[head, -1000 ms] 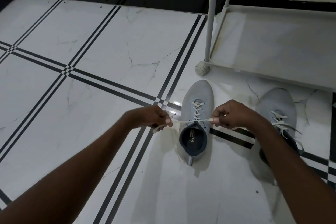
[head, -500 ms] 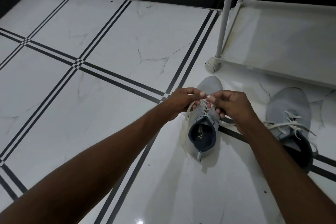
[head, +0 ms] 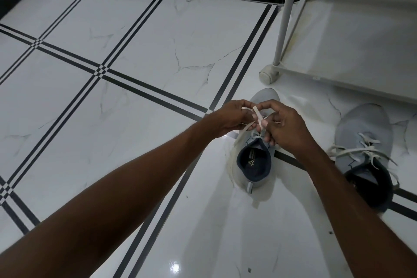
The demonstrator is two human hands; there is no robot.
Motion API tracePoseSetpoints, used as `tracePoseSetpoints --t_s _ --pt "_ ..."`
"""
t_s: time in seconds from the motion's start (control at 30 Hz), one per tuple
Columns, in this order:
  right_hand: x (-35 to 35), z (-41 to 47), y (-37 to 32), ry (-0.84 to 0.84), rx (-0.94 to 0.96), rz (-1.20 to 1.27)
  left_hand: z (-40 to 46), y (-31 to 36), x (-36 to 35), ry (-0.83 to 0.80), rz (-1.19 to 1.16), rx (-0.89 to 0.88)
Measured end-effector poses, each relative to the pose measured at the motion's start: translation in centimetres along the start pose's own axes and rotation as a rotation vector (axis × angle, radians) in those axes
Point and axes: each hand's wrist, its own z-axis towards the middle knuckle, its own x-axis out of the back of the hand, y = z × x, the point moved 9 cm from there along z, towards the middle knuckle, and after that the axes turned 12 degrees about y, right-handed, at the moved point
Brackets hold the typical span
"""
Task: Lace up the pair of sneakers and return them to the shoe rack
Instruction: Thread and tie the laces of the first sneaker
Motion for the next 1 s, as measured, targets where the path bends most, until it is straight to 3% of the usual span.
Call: tracePoseSetpoints --t_s 0.1,0.33,0.47,0.53,0.63,0.77,0.87,1.0 --pt "0.2 0.3 0.2 0.015 0.012 -0.021 0.4 -0.9 0.5 0.045 0.025 0.046" --pt "0.3 0.6 1.4 -0.017 -0.02 0.052 -1.7 -1.7 -1.8 -0.208 -0.101 0.184" --pt "-0.4 0.2 3.0 -0.1 -0.129 0.189 -1.0 -1.9 -1.4 -0.071 -0.077 0.134" --pt "-0.2 0.2 4.1 -0.111 -0.195 0.247 -1.2 -1.7 -1.5 -0.082 -0.063 0.099" --pt "-0.1 0.3 5.2 -0.14 -0.244 0.282 -1.8 0.4 -0.7 -0.057 0.323 -0.16" --pt "-0.8 0.3 5.8 -0.151 -0.359 0.327 -2.9 3.9 -1.4 0.175 0.815 -0.607" --pt "-0.9 0.2 6.2 -0.151 -0.441 0.39 -4.2 4.3 -2.7 0.296 0.945 -0.834" --pt "-1.5 -0.1 6.6 -0.201 -0.468 0.386 -5.2 4.5 -3.4 0.452 1.04 -0.899"
